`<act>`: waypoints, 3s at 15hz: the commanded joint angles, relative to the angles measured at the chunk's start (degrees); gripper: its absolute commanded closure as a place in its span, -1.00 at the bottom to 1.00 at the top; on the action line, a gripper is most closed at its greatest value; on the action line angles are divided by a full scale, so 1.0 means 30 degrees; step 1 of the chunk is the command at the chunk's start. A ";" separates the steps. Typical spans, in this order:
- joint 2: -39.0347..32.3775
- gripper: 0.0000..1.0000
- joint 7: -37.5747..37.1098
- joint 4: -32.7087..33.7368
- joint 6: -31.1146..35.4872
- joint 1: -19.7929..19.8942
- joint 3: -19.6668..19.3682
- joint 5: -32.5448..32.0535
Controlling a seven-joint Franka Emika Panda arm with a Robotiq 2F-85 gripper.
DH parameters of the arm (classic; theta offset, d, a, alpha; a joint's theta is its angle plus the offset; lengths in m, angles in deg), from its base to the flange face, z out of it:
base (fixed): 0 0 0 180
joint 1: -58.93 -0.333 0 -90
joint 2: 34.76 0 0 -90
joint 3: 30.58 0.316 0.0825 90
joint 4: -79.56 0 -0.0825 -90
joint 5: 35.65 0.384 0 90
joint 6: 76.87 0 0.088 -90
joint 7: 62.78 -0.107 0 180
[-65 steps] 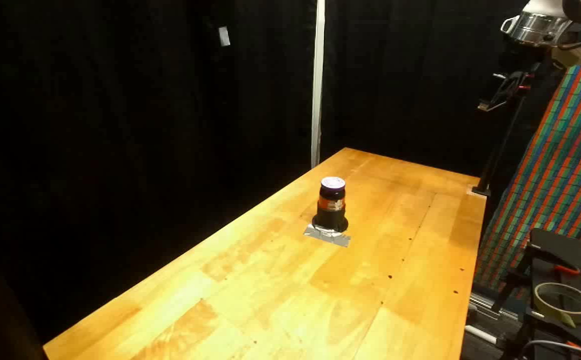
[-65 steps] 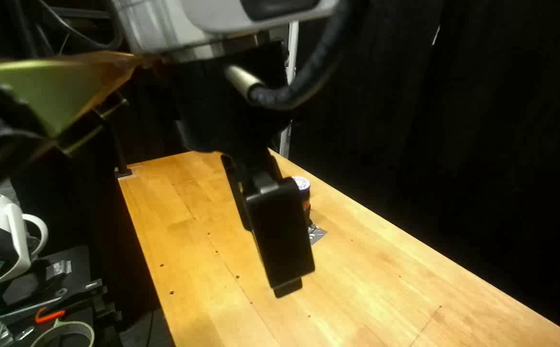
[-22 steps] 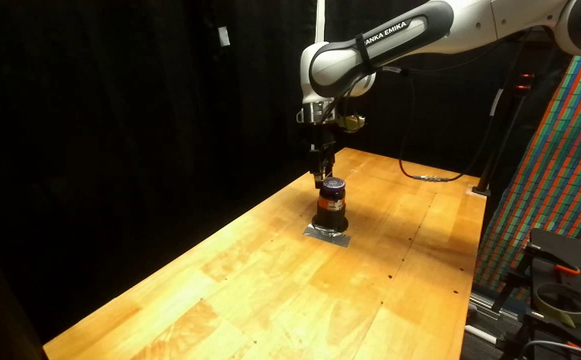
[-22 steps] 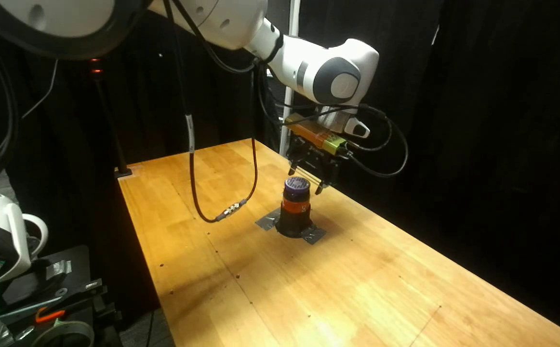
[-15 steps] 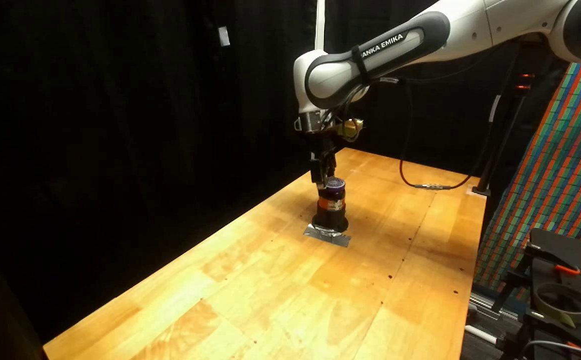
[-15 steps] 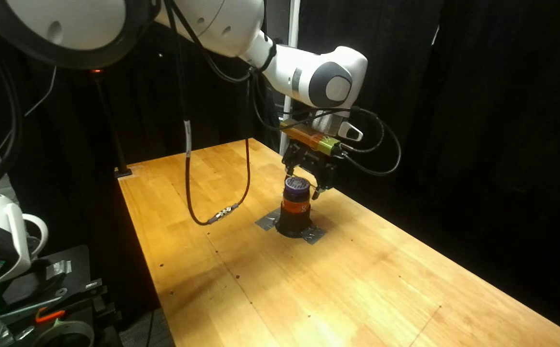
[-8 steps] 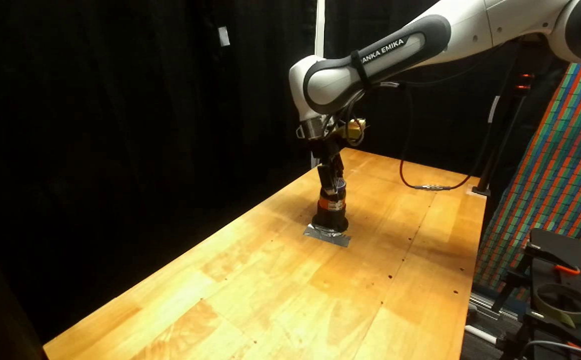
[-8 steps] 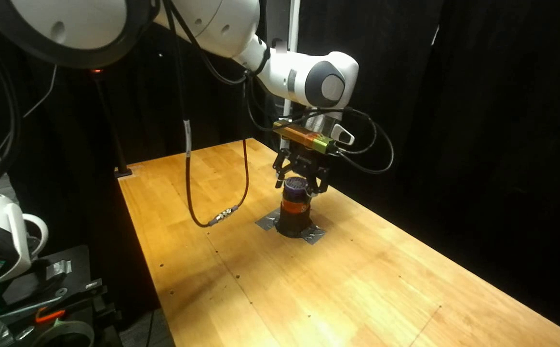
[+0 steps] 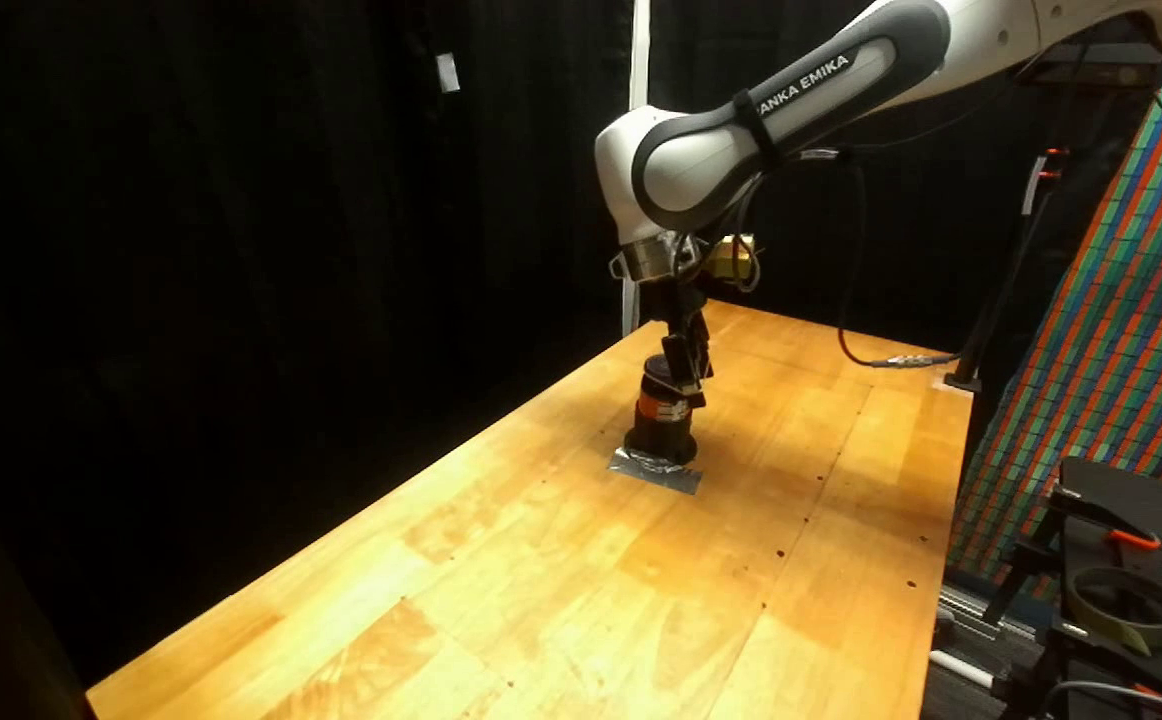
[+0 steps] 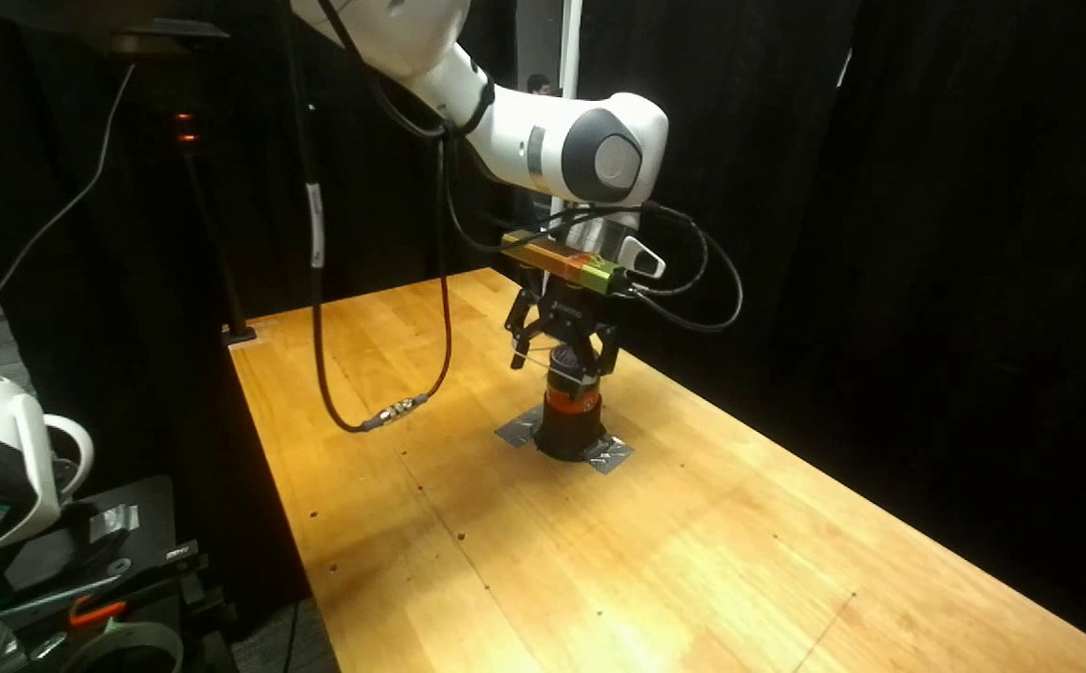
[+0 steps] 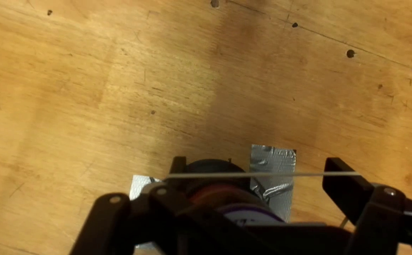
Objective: Put the rubber band around the jar
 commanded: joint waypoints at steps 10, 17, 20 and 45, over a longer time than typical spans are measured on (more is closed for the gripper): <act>0.7189 -1.00 -0.2082 -1.2540 1.1513 -0.0389 -0.0169 -0.1663; 0.9774 -1.00 -0.9455 -1.9451 2.2511 -0.3106 -0.3411 -0.9240; 1.0040 -1.00 -1.4255 -2.0097 2.5394 -0.6329 -0.7988 -1.4516; -0.1466 0.78 -2.0469 -2.2040 4.1771 -2.0610 -2.3716 -0.9451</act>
